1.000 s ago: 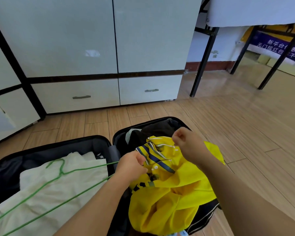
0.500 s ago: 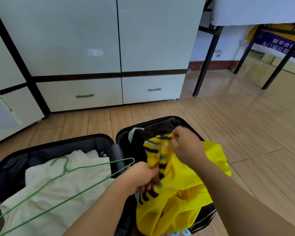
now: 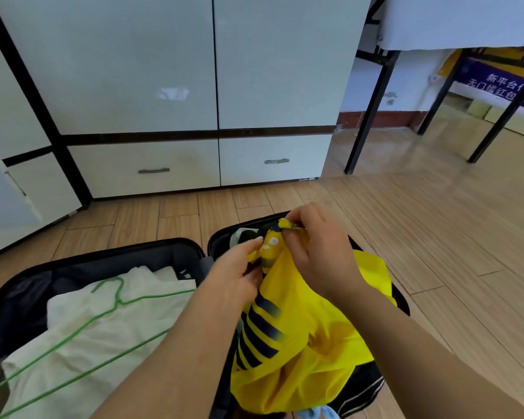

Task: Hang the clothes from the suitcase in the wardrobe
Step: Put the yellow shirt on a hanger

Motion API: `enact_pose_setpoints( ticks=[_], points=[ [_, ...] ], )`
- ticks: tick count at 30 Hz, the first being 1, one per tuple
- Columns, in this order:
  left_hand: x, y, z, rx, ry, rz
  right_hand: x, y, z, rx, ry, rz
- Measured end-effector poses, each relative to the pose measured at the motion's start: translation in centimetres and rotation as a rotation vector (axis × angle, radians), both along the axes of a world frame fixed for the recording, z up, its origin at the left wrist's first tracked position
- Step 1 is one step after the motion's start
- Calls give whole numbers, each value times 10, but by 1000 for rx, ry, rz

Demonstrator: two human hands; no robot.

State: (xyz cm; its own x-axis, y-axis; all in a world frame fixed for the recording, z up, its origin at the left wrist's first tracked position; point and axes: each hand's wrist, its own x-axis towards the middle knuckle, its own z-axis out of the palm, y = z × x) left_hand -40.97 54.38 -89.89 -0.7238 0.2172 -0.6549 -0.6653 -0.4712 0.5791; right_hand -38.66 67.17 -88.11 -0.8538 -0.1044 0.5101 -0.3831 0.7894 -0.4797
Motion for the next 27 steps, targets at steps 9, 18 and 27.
enact_pose_setpoints(
  ticks=[9,18,27],
  points=[
    [-15,-22,15,100,199,125,7,12,8,55,-1032,235],
    [8,-19,62,173,725,-163,-19,22,25,-944,-807,-196],
    [0,-34,33,-172,521,-344,-38,33,18,-1209,-345,-318]
  ],
)
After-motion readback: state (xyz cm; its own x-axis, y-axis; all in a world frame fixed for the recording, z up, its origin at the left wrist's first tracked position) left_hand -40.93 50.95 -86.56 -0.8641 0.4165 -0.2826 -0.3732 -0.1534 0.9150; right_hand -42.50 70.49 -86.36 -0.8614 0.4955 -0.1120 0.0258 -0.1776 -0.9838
